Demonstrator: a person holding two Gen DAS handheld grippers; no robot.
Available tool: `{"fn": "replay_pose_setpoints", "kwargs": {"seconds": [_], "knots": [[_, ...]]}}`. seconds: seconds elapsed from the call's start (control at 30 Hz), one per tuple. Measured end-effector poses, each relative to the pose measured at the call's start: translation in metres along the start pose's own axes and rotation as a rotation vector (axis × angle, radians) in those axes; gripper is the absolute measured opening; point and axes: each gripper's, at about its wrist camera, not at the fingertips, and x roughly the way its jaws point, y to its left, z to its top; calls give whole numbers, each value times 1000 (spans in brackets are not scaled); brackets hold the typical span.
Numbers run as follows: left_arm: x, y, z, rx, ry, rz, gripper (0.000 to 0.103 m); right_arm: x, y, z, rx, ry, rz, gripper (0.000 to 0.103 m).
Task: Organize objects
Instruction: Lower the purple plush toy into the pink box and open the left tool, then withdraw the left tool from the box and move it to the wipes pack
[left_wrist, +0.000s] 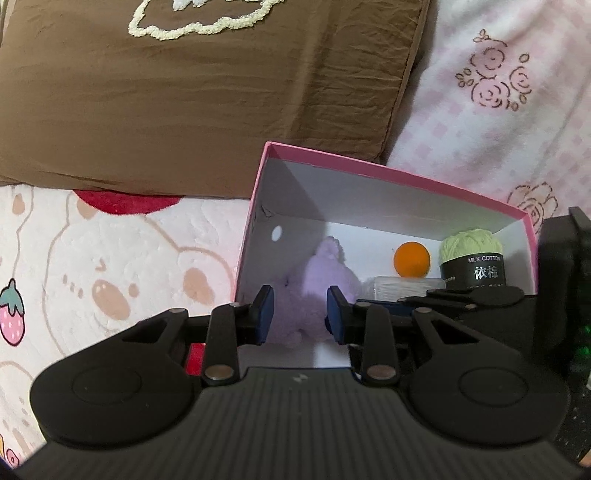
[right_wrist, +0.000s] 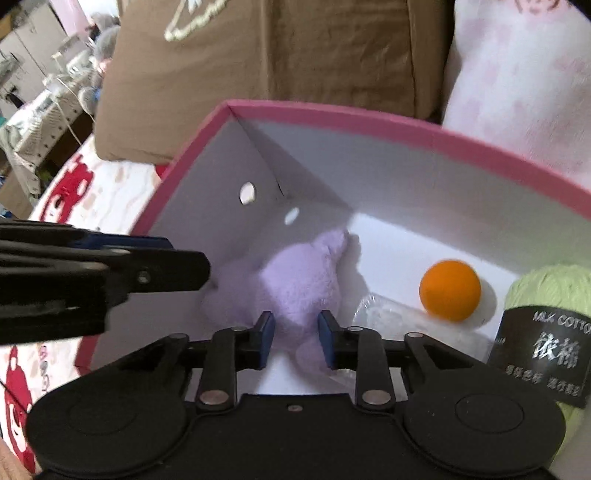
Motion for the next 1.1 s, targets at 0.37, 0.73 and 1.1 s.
{"fn": "replay_pose_setpoints", "kwargs": {"seconds": [0.37, 0.73, 1.1], "knots": [[-12, -1, -12, 70, -36, -32, 29, -26, 25, -18, -46, -50, -111, 30], [-50, -15, -45, 158, -5, -54, 33, -113, 42, -71, -71, -201, -122, 52], [-108, -24, -70, 158, -16, -104, 35, -166, 64, -103, -101, -255, -163, 55]]}}
